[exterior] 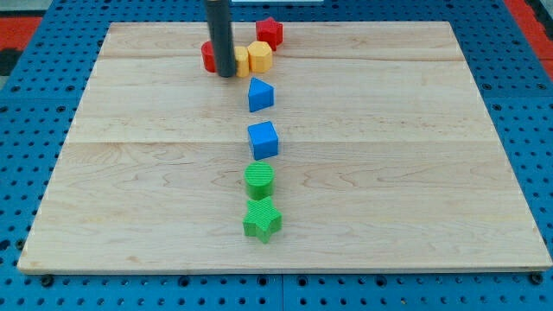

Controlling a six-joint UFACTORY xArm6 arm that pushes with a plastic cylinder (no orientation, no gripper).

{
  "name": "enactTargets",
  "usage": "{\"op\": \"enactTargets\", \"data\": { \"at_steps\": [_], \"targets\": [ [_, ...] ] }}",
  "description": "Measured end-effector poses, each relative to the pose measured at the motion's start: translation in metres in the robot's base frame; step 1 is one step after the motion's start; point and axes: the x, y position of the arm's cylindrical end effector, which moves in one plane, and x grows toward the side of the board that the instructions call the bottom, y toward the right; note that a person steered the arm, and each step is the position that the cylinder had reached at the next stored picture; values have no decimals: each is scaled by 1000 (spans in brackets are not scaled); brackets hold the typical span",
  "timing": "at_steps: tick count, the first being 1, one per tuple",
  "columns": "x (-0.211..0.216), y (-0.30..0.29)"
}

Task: Push the red circle left to the yellow heart

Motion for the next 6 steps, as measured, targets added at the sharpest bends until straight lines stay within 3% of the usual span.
{"op": "enactTargets", "data": {
  "at_steps": [1,2,4,5,6],
  "targets": [
    [-21,23],
    [16,27],
    [64,-84],
    [20,-126],
    [-14,-64]
  ]
}}
